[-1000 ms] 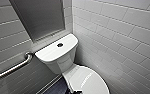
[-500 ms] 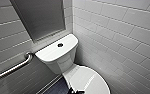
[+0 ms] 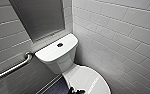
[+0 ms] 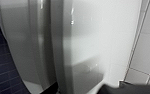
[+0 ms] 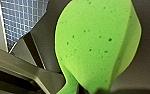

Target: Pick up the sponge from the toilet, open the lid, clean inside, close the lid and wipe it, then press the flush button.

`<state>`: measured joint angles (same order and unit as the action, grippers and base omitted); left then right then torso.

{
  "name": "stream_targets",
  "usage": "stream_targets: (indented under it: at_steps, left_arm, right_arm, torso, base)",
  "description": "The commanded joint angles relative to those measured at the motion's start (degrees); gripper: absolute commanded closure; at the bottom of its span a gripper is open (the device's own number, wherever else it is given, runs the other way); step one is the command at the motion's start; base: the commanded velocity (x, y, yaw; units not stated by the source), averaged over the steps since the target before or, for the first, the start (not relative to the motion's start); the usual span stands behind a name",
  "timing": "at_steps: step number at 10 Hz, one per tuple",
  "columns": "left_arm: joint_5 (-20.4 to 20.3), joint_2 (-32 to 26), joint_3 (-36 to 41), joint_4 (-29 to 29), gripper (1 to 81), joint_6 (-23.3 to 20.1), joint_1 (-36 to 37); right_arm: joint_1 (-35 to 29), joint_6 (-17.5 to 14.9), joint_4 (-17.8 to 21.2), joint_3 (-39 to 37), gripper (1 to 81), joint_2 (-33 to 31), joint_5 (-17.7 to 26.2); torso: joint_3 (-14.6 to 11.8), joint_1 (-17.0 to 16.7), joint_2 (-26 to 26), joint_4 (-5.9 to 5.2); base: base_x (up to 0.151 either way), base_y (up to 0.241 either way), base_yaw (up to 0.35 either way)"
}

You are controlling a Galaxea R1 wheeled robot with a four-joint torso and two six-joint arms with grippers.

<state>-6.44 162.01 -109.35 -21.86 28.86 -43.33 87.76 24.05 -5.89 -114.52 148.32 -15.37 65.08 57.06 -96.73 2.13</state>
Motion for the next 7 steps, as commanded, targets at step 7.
stream_targets:
  at_steps: [7]
  left_arm:
    - [-5.6,-5.4,17.6,1.4,1.0,2.1,10.6]
  right_arm:
    - [0.5,0.1,-1.0,1.3,81.1,-1.2,2.3]
  torso:
    - [0.0,0.0,0.0,0.00]
  base:
    - [0.000,0.000,0.000]
